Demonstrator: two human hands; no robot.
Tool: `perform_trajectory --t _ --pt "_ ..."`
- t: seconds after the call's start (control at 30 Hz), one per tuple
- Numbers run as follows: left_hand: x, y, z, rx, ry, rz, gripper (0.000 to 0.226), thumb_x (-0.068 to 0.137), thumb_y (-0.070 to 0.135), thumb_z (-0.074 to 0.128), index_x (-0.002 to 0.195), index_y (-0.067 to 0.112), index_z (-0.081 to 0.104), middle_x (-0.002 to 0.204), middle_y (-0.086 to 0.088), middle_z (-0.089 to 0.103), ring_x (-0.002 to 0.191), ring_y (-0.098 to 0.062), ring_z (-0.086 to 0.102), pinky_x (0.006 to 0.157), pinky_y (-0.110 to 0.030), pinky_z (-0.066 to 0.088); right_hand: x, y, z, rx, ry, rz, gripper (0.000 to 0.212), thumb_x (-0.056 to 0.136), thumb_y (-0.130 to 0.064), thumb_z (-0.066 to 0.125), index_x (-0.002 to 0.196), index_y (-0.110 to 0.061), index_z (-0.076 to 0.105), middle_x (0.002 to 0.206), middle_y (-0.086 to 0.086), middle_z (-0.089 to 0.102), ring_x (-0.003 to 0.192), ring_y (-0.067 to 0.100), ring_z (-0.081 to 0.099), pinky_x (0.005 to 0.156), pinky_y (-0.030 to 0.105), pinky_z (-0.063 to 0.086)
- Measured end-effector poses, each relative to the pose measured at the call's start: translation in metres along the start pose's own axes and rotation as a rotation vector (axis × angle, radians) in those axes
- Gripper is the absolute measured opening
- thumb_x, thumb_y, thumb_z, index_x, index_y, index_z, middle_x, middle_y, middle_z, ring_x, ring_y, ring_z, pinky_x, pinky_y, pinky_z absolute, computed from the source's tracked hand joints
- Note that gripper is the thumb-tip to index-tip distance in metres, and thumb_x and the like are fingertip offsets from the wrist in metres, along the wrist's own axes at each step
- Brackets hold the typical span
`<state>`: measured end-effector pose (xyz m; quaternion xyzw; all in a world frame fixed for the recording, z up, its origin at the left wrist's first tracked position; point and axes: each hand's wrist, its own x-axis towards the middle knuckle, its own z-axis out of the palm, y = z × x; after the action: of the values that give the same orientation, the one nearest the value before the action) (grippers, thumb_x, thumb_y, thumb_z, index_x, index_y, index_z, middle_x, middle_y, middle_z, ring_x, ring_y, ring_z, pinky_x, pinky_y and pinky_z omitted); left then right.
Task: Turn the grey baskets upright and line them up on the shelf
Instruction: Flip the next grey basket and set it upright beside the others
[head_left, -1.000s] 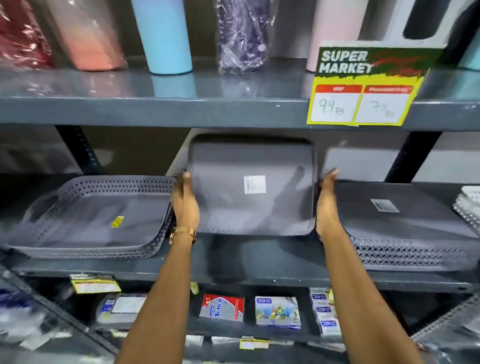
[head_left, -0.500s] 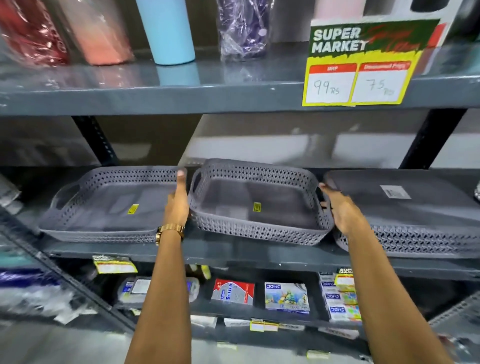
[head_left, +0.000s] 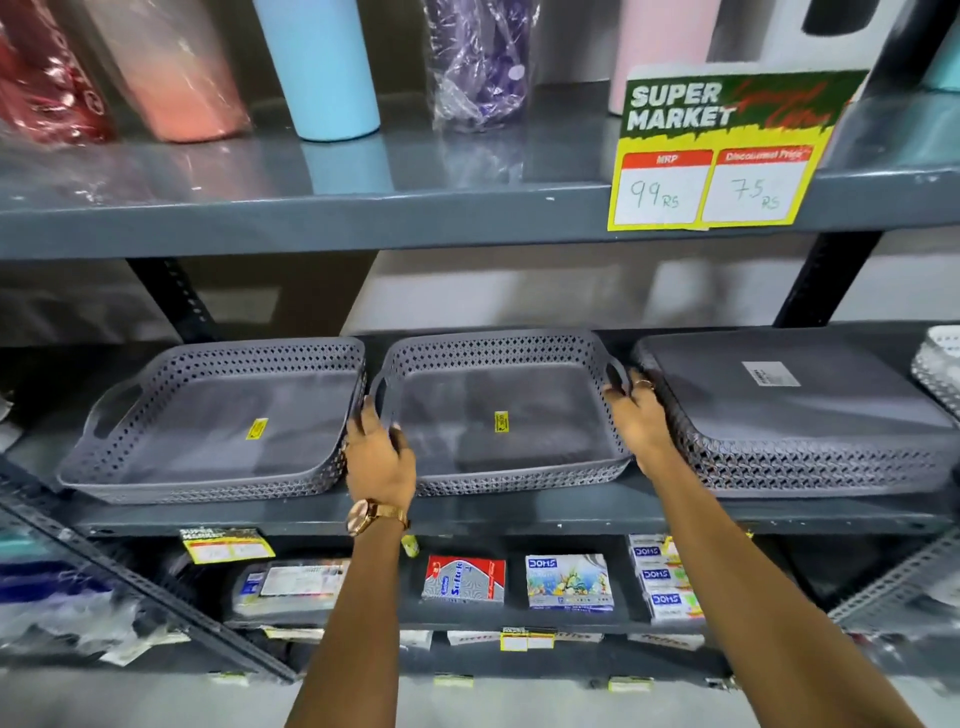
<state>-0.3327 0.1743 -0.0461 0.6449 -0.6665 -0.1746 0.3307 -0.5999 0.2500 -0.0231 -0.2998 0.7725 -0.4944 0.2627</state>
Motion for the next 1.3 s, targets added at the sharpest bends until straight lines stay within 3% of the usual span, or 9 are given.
perform_trajectory --t 0.17,0.37,0.5,0.63,0.77,0.93,1.1,1.2,1.3 --pt "-0.011 0.019 -0.001 0.243 0.162 0.235 0.043 0.087 0.008 0.051 0.129 0.003 0.047 0.127 -0.025 0.052 0.114 -0.044 0.05 0.099 -0.054 0.045 -0.016 -0.009 -0.027 0.088 0.016 -0.071 0.048 0.096 -0.019 0.052 0.142 -0.006 0.044 0.139 0.01 0.055 0.127 0.026 0.051 0.112 0.036 0.037" --pt "-0.034 0.118 0.037 -0.126 0.033 0.469 0.026 0.09 0.005 0.052 0.114 0.005 0.061 0.11 -0.021 0.063 0.09 -0.037 0.061 0.081 -0.047 0.053 -0.005 -0.007 -0.116 0.154 0.145 -0.159 0.033 0.096 -0.01 0.053 0.127 0.001 0.056 0.11 0.006 0.061 0.109 0.019 0.058 0.068 -0.003 0.041" --pt "-0.067 0.194 0.078 -0.308 -0.192 0.393 0.018 0.091 0.01 0.056 0.103 0.007 0.068 0.083 -0.02 0.072 0.077 -0.035 0.067 0.073 -0.037 0.055 0.023 0.011 -0.188 -0.004 0.215 -0.122 0.039 0.096 -0.023 0.054 0.129 -0.003 0.056 0.121 0.008 0.062 0.105 0.024 0.058 0.081 0.023 0.041" --pt "-0.087 0.249 0.129 -0.209 -0.388 0.254 0.031 0.092 0.03 0.055 0.103 0.003 0.065 0.105 -0.026 0.069 0.103 -0.041 0.063 0.083 -0.04 0.049 0.073 0.043 -0.251 -0.251 0.176 0.0 0.056 0.092 -0.035 0.058 0.136 -0.001 0.049 0.143 0.019 0.05 0.131 0.035 0.047 0.107 0.039 0.04" --pt "-0.088 0.265 0.175 -0.161 -0.491 0.077 0.072 0.077 0.066 0.044 0.123 0.013 0.057 0.12 -0.025 0.064 0.108 -0.042 0.061 0.09 -0.044 0.05 0.092 0.072 -0.288 -0.523 0.206 0.11 0.067 0.088 -0.049 0.053 0.136 -0.002 0.047 0.141 0.024 0.048 0.133 0.039 0.042 0.109 0.047 0.038" --pt "-0.093 0.273 0.197 -0.119 -0.368 -0.111 0.087 0.088 0.071 0.025 0.144 0.005 0.034 0.141 -0.034 0.042 0.125 -0.05 0.045 0.106 -0.05 0.036 0.097 0.091 -0.292 -0.415 0.012 0.223 0.083 0.082 -0.062 0.052 0.139 -0.003 0.041 0.142 0.022 0.047 0.129 0.041 0.045 0.106 0.05 0.041" --pt "-0.113 0.293 0.171 -0.404 -0.148 -0.165 0.077 0.091 0.067 0.019 0.135 0.009 0.046 0.138 -0.032 0.047 0.124 -0.048 0.045 0.103 -0.05 0.036 0.095 0.08 -0.289 -0.113 0.028 0.211 0.102 0.073 -0.08 0.047 0.146 -0.009 0.035 0.152 0.018 0.037 0.139 0.035 0.036 0.115 0.049 0.03" --pt "-0.113 0.303 0.157 -0.666 0.06 -0.106 0.06 0.097 0.054 0.024 0.13 0.012 0.052 0.135 -0.024 0.052 0.134 -0.033 0.035 0.112 -0.041 0.023 0.093 0.063 -0.291 0.224 0.113 0.104 0.074 0.081 -0.07 0.051 0.128 -0.014 0.056 0.139 0.014 0.054 0.134 0.027 0.045 0.115 0.039 0.029" --pt "-0.101 0.31 0.146 -0.82 0.216 -0.089 0.047 0.101 0.041 0.03 0.126 0.009 0.053 0.106 -0.001 0.057 0.118 -0.019 0.03 0.108 -0.03 0.02 0.099 0.041 -0.294 0.476 0.138 -0.018 0.061 0.093 -0.057 0.041 0.139 -0.017 0.048 0.15 0.006 0.044 0.141 0.023 0.037 0.11 0.03 0.025"
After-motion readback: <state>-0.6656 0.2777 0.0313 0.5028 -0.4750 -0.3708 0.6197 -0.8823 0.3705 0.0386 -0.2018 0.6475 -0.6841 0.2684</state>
